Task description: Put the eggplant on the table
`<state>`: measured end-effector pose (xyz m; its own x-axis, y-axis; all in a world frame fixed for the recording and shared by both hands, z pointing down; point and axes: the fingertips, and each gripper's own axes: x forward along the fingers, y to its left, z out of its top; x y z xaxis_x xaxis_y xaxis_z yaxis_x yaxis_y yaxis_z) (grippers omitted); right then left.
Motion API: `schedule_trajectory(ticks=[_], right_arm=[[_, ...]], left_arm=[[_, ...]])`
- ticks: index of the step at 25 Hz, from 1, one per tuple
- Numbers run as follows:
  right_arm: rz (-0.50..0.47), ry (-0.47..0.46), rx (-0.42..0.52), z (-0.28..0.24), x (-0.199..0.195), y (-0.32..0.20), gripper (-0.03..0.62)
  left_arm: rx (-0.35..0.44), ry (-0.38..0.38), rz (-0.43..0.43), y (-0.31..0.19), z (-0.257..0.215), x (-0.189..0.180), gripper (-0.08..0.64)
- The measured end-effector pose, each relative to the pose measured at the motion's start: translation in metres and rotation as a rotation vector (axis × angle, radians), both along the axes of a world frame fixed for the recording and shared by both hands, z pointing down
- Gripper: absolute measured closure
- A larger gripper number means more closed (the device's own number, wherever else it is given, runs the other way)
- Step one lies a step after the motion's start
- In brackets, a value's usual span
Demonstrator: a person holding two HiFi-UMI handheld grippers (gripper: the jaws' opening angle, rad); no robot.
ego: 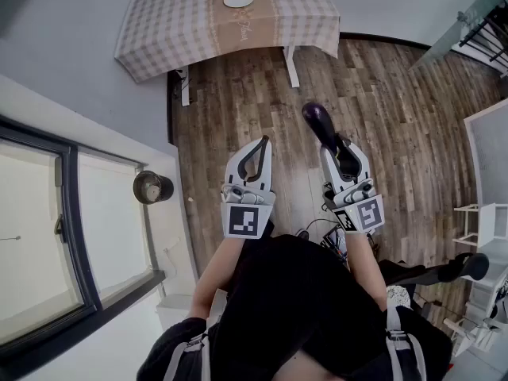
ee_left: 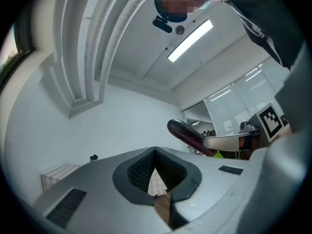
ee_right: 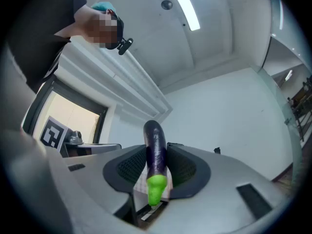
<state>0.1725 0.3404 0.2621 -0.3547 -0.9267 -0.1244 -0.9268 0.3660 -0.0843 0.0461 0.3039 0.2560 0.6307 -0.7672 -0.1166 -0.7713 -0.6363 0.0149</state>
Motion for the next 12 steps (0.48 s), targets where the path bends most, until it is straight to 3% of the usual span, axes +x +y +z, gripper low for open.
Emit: schedule_trajectory(ticks=[7, 12], right_arm=[[0.040, -0.051, 0.009, -0.008, -0.040, -0.030, 0.453], [0.064, -0.085, 0.056, -0.030, -0.046, -0.051, 0.451]], left_arm=[[0.036, -0.028, 0.041, -0.031, 0.002, -0.042, 0.557], [0.053, 0.011, 0.051, -0.052, -0.001, -0.063, 0.557]])
